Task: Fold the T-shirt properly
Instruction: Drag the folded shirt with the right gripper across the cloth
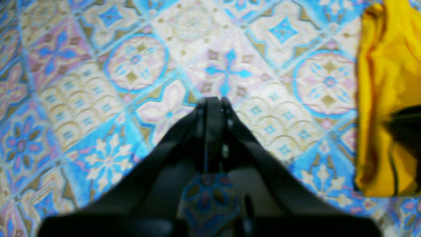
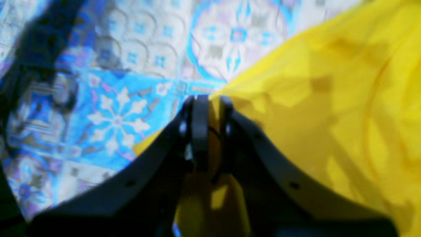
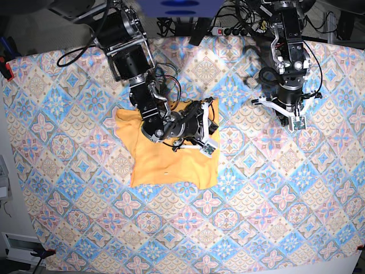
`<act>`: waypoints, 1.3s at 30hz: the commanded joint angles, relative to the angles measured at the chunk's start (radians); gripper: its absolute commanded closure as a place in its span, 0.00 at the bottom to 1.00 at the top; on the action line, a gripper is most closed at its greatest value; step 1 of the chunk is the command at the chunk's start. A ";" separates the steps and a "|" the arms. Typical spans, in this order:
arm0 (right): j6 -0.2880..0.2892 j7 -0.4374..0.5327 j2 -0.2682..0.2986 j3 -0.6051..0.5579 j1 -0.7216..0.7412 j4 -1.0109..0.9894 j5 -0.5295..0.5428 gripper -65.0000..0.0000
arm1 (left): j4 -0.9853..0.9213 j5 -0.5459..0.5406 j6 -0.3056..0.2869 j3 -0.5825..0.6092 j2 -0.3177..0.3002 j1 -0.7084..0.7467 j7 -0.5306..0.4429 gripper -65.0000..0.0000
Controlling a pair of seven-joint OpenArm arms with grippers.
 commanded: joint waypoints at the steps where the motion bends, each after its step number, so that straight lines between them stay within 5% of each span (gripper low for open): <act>1: 0.011 0.038 -0.016 -0.002 0.021 -0.017 0.022 0.91 | 0.020 0.003 0.006 -0.003 -0.006 -0.004 -0.021 1.00; 9: 0.011 0.118 -0.008 0.041 0.021 -0.149 0.020 0.91 | 0.020 0.003 0.006 0.002 -0.006 -0.013 -0.021 1.00; 30: 0.011 0.120 0.273 0.331 0.106 -0.155 0.020 0.91 | 0.019 0.002 0.006 0.006 0.015 -0.013 -0.021 1.00; 39: 0.011 0.121 0.289 0.329 0.216 -0.224 0.020 0.91 | 0.019 0.002 0.005 0.006 0.015 -0.008 -0.021 1.00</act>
